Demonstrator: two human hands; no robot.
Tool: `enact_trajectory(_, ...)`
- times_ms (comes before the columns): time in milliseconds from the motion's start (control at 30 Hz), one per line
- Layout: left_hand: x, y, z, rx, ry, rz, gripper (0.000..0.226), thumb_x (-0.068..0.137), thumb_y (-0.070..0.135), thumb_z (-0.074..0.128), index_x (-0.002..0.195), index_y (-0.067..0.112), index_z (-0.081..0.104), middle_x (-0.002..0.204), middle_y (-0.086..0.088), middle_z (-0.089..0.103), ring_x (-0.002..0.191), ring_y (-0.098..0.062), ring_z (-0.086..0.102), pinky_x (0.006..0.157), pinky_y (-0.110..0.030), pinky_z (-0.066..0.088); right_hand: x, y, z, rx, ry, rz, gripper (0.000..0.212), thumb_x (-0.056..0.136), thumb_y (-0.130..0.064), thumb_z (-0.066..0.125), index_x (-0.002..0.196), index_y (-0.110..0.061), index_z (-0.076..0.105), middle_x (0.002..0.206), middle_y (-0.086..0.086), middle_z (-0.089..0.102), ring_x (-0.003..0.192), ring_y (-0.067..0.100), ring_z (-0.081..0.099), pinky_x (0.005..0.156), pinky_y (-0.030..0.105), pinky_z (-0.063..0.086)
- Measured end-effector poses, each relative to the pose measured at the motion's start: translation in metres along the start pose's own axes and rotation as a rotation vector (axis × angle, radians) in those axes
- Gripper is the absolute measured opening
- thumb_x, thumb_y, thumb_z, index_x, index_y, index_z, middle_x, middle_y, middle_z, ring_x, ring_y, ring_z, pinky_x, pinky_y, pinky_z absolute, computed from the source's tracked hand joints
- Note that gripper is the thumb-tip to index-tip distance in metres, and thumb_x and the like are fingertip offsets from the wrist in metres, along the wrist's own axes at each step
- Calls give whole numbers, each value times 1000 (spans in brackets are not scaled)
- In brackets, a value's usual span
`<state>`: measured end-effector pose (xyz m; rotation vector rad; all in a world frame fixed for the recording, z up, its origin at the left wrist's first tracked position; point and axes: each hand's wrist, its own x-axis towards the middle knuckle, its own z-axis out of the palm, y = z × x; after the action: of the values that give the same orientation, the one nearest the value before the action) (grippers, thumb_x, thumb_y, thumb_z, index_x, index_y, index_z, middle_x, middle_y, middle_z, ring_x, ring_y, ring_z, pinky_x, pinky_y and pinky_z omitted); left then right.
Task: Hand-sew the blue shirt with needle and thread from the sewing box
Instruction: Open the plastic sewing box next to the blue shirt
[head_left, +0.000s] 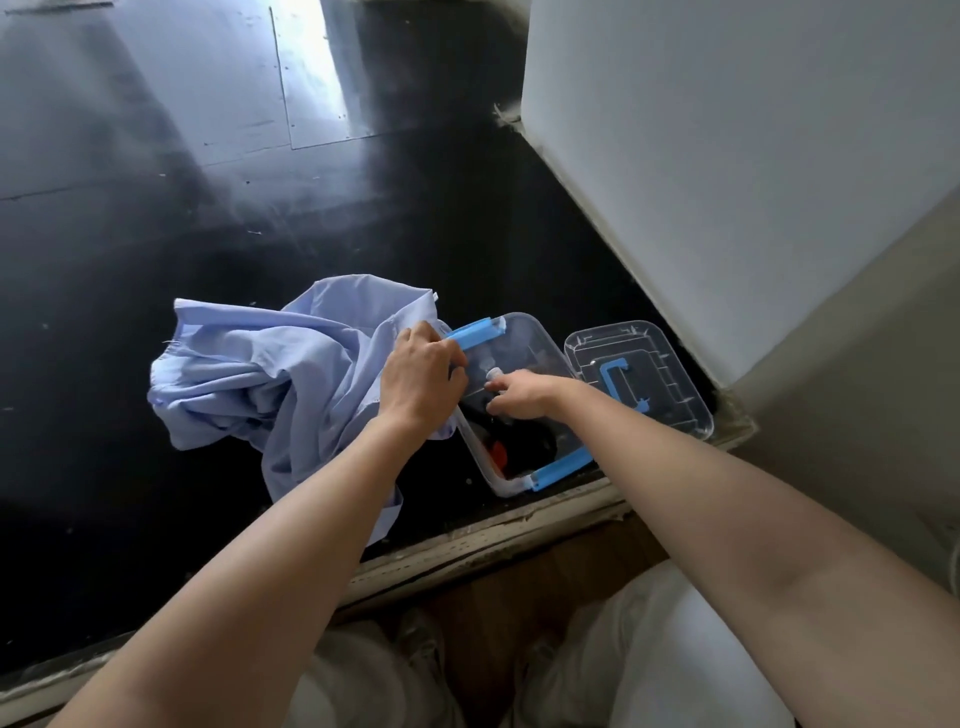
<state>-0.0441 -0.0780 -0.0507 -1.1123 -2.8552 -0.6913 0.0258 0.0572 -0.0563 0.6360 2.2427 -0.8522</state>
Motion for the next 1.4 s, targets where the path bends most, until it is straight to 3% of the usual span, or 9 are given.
enact_trajectory(100,4,-2,-1,-10,-8,-2,20,91,20,61,104,14,75,113,-11,56,110,-26,49,83,-29,41,11,-1,2,-79,43,28,64,95,-30,48,153,-17,23,147,17,37,136,36,37,111,49,35)
enact_trajectory(200,6,-3,0,-6,-33,-7,20,92,21,61,105,15,75,114,-11,56,111,-26,50,84,-31,43,9,1,-1,-23,156,-56,32,97,-22,48,124,-6,57,115,11,57,115,29,55,100,41,45)
enact_trajectory(300,6,-1,1,-40,-39,-35,19,92,21,60,102,17,75,113,-11,60,108,-27,52,85,-36,46,-3,1,-4,96,317,-167,28,100,-25,51,100,-10,74,104,6,68,102,20,61,91,33,50)
enact_trajectory(500,-11,18,-11,-502,-80,-327,30,93,36,55,87,12,72,83,-9,72,72,-20,64,74,-32,53,-35,8,-1,239,556,-407,19,86,-4,65,83,-17,78,88,-1,73,87,14,68,87,33,55)
enact_trajectory(600,-29,32,-26,-824,-158,-411,28,93,29,63,73,12,70,68,-10,63,48,-7,50,51,-20,43,-55,8,6,269,613,-496,13,83,-3,71,82,-14,78,81,-2,73,80,13,69,82,28,56)
enact_trajectory(900,-76,44,-47,-1010,-240,-526,17,89,20,67,77,9,71,78,-14,61,66,-18,50,74,-34,42,-98,19,31,308,667,-545,20,80,-8,76,95,-14,63,88,1,71,85,13,70,82,28,57)
enact_trajectory(1067,-84,45,-53,-1103,-194,-589,14,87,15,64,79,5,66,76,-13,58,62,-17,51,72,-31,43,-110,29,36,366,709,-469,21,82,-10,76,102,-8,72,95,6,73,88,15,70,84,31,59)
enact_trajectory(1233,-93,53,-53,-1147,-188,-575,12,89,17,65,83,6,66,82,-13,62,71,-18,55,76,-28,47,-123,37,33,788,704,-338,11,100,-13,52,108,-12,59,98,8,67,82,10,65,77,22,56)
enact_trajectory(1400,-95,71,-43,-1181,-201,-566,10,90,15,65,85,6,65,81,-10,62,70,-15,55,67,-21,50,-134,39,36,781,673,-295,17,102,-19,41,108,-10,55,80,-2,51,71,6,47,61,18,40)
